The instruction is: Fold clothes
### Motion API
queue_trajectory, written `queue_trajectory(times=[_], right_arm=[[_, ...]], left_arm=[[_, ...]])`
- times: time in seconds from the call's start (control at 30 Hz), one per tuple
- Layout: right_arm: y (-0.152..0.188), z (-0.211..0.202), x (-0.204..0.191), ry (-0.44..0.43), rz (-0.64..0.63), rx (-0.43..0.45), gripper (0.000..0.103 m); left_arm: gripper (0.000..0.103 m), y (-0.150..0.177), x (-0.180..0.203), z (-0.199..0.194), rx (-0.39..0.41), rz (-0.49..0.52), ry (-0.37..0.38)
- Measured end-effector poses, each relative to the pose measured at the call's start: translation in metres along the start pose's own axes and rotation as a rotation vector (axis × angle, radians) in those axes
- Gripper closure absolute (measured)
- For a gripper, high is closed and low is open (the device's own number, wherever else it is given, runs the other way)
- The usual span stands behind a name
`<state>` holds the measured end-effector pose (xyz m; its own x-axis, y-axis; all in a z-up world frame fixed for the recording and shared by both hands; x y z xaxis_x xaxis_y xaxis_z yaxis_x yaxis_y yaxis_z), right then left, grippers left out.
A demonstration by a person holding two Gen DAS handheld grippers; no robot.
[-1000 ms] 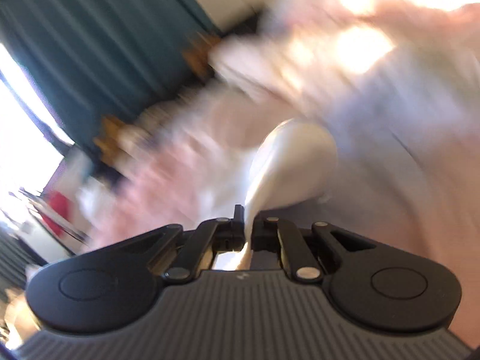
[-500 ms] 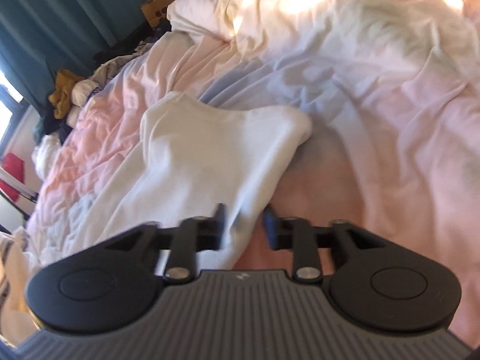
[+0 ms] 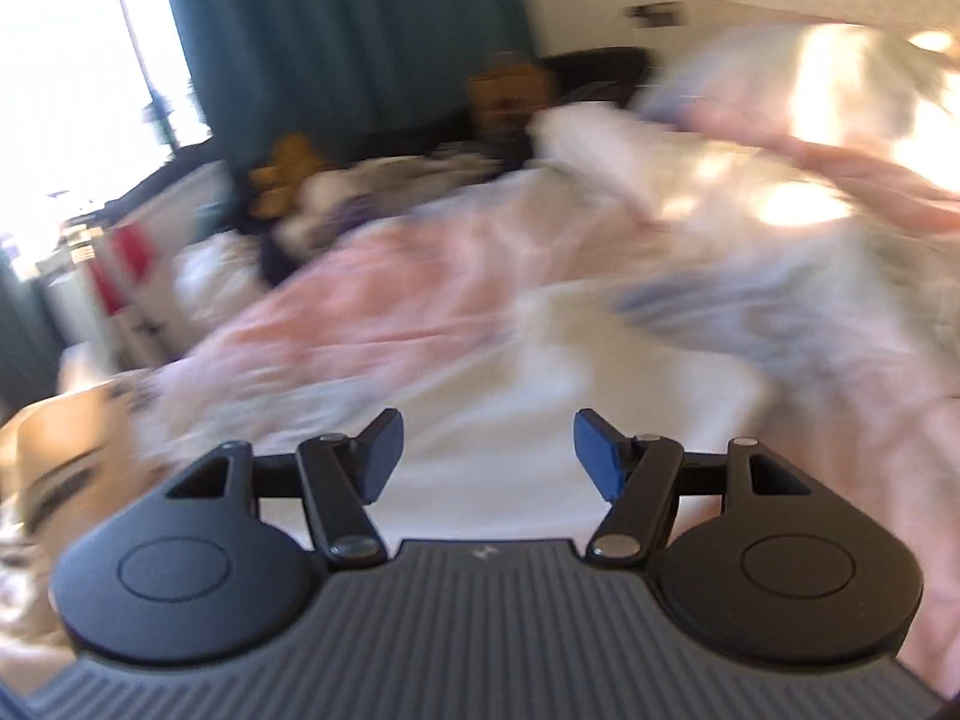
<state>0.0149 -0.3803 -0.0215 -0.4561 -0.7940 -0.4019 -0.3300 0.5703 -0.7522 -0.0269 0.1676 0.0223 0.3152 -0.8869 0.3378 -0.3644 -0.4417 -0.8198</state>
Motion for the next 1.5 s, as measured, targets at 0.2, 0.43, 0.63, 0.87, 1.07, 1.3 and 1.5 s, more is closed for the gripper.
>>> queue_trajectory(times=[0.2, 0.43, 0.63, 0.87, 1.07, 1.3, 1.5], right_arm=[[0.025, -0.004, -0.077, -0.189, -0.081, -0.044, 0.037], [0.065, -0.004, -0.117, -0.323, -0.196, -0.066, 0.038], [0.086, 0.003, -0.126, -0.386, -0.241, -0.097, 0.038], [0.074, 0.052, -0.136, -0.458, -0.061, -0.241, 0.037], [0.07, 0.135, -0.158, -0.554, 0.203, -0.427, 0.04], [0.086, 0.228, -0.208, -0.537, 0.386, -0.542, 0.043], [0.095, 0.297, -0.25, -0.505, 0.47, -0.613, 0.044]], left_arm=[[0.021, 0.014, 0.039, 0.005, -0.006, 0.152, 0.053], [0.021, 0.038, 0.086, 0.019, -0.024, 0.286, 0.154], [0.021, 0.047, 0.13, 0.046, -0.034, 0.357, 0.248], [0.021, 0.052, 0.171, 0.098, -0.061, 0.416, 0.273], [0.021, 0.068, 0.167, 0.138, -0.087, 0.413, 0.288], [0.021, 0.066, 0.147, 0.164, -0.056, 0.367, 0.281], [0.023, 0.063, 0.139, 0.18, -0.016, 0.384, 0.347]])
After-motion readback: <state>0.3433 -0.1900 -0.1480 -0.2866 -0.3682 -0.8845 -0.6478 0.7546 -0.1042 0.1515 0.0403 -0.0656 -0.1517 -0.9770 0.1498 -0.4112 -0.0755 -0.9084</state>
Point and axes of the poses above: each gripper's, at about its wrist camera, not at the fingertips, and z roughly the way its jaws point, x to its right, y to its underside, the point moved 1 cm from there along z, roughly the way its jaws point, and after that the axes turned 5 degrees about z, right-handed, at the moved point
